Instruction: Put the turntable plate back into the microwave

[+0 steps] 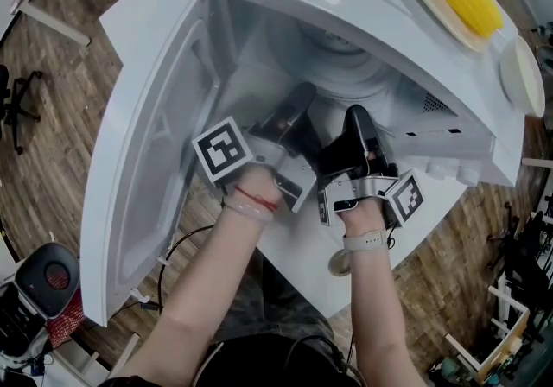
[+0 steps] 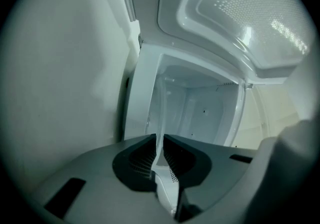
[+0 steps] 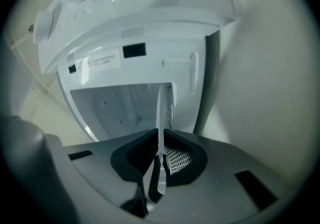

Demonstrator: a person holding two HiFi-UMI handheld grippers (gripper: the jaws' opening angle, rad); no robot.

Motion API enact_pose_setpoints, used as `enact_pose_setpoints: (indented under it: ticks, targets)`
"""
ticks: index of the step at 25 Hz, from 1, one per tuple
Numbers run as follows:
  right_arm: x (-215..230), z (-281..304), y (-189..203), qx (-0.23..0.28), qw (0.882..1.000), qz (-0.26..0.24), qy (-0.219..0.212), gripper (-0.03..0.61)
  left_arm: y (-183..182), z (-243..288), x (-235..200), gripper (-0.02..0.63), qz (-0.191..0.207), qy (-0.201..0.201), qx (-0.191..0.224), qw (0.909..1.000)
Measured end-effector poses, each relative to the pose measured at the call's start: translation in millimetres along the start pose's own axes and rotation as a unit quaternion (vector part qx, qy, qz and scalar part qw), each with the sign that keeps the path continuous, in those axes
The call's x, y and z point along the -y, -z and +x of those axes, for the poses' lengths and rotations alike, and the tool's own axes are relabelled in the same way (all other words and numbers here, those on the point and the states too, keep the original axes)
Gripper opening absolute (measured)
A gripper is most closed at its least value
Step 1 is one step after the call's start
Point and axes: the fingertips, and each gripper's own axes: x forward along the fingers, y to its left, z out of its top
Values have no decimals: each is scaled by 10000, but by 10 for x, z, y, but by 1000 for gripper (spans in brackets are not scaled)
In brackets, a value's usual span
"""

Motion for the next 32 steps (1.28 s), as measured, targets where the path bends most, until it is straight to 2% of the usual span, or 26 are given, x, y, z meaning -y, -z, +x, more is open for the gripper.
enact_pose_setpoints:
  ticks: [5, 17, 21, 32]
  targets:
    - [-58, 63, 133, -376, 9986, -362, 2, 51, -8, -7, -8, 48, 133, -145, -100, 9998]
    - [128, 110, 213, -455, 9986, -166, 204, 50, -64, -41, -100, 48, 493, -461, -148, 9976]
    - [130, 125, 219, -466, 9987, -153, 156, 51, -92, -45, -120, 46, 484, -542, -73, 9973]
    - [161, 14, 252, -515, 9985, -98, 155, 49, -59, -196, -134, 44, 298, -451, 162, 9984]
